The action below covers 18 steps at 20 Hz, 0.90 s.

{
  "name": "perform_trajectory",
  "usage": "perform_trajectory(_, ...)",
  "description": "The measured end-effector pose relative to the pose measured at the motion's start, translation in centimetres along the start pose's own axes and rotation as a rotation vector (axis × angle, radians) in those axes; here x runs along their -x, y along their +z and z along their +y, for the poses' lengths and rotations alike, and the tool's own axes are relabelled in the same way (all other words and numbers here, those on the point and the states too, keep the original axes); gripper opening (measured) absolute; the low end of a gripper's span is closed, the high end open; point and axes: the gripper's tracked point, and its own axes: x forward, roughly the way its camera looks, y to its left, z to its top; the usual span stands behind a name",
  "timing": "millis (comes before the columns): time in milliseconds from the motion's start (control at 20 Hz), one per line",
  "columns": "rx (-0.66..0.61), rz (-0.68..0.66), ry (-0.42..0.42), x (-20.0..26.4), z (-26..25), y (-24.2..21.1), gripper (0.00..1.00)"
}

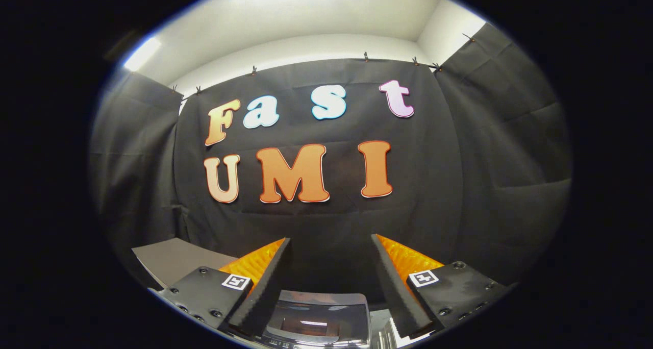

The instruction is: Put the clothes into the washing machine and then close the washing machine lid.

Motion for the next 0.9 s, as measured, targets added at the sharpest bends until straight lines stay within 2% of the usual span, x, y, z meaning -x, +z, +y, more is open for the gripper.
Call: perform_trajectory(900,-0.033,0.018,-0.033,0.2,-0.6,-1.5,0.97)
